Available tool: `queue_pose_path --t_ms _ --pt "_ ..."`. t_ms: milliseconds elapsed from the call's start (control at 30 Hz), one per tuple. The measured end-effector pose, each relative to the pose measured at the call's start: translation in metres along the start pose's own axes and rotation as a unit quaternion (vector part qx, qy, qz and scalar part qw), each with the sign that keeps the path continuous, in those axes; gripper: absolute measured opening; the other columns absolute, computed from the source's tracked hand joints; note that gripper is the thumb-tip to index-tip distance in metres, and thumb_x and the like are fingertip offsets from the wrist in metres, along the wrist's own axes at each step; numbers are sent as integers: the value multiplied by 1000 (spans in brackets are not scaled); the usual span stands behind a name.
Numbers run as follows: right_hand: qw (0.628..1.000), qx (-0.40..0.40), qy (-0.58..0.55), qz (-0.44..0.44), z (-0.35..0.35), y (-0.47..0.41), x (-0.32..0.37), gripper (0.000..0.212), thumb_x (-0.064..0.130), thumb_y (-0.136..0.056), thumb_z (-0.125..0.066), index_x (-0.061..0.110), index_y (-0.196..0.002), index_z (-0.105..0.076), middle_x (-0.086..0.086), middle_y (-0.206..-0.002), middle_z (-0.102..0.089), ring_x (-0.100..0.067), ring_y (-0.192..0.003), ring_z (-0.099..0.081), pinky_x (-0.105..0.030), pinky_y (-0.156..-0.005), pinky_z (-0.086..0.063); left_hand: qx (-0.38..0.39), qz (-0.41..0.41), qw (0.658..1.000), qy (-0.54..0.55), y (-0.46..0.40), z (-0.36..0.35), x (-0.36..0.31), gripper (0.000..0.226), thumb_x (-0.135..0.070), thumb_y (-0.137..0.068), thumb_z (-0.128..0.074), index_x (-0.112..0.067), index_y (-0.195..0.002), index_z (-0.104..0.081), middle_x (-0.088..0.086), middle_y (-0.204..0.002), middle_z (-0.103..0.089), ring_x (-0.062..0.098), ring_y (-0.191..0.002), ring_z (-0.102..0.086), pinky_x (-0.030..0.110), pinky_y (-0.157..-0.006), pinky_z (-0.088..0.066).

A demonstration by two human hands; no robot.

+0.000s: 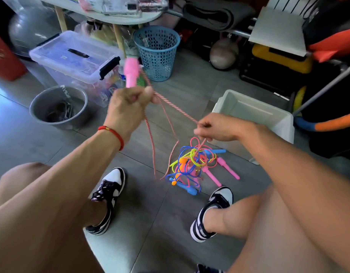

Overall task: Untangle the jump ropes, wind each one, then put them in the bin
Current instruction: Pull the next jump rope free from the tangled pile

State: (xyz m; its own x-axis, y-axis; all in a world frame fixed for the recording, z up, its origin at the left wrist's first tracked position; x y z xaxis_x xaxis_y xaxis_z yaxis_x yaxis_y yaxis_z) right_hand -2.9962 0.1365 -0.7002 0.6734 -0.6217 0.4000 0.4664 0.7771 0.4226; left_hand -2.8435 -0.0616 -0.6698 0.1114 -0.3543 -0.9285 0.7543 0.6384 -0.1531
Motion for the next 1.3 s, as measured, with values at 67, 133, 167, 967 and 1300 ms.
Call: queue_pose_path --t_ms 67,133,167,967,1300 --pt "996 82 27 -28 -9 -5 -23 25 34 -100 -58 24 -78 -65 5 -84 -70 -16 -85 -64 -35 -84 -50 -121 32 990 64 -4 19 3 30 -41 -92 -64 -27 -68 -75 2 -70 -62 16 -61 -48 35 -62 -46" --pt "990 116 58 -61 -11 -7 -41 14 31 -99 -60 21 -92 -68 -3 -101 -71 -23 -101 -64 -41 -94 -50 -196 57 977 56 -10 42 7 31 -39 -93 -62 -24 -68 -74 -3 -61 -60 13 -55 -47 27 -59 -41" --pt "990 104 69 -71 -9 -8 -48 14 27 -98 -60 18 -93 -70 -5 -100 -71 -26 -101 -64 -40 -92 -50 -197 76 977 38 -14 50 11 31 -39 -93 -62 -23 -70 -74 -8 -55 -58 11 -50 -46 25 -58 -40" --pt "984 -102 -34 139 2 12 42 12 35 -96 -66 24 -91 -70 -2 -79 -67 -22 -76 -61 -43 -73 -51 224 -22 962 -152 25 -42 2 22 -33 -95 -69 -17 -83 -79 -12 -50 -48 -1 -53 -46 10 -52 -34" --pt "994 -20 25 103 -27 -8 21 28 14 -81 -74 31 -91 -53 4 -98 -53 -20 -97 -52 -38 -88 -46 205 -54 975 -70 21 -34 0 31 -36 -95 -65 -17 -73 -75 9 -68 -68 28 -66 -63 37 -67 -55"
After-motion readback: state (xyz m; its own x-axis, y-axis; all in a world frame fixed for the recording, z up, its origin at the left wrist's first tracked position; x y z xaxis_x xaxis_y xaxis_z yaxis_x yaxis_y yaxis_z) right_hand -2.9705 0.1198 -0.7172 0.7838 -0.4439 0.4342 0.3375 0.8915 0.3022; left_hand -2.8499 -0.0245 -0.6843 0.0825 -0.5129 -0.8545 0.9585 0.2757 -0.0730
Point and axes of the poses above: each hand's wrist, its own y-axis away from the middle knuckle, its own z-axis out of the back of the hand, x = y × z, the point moved 3 cm from there along -y, towards the middle knuckle
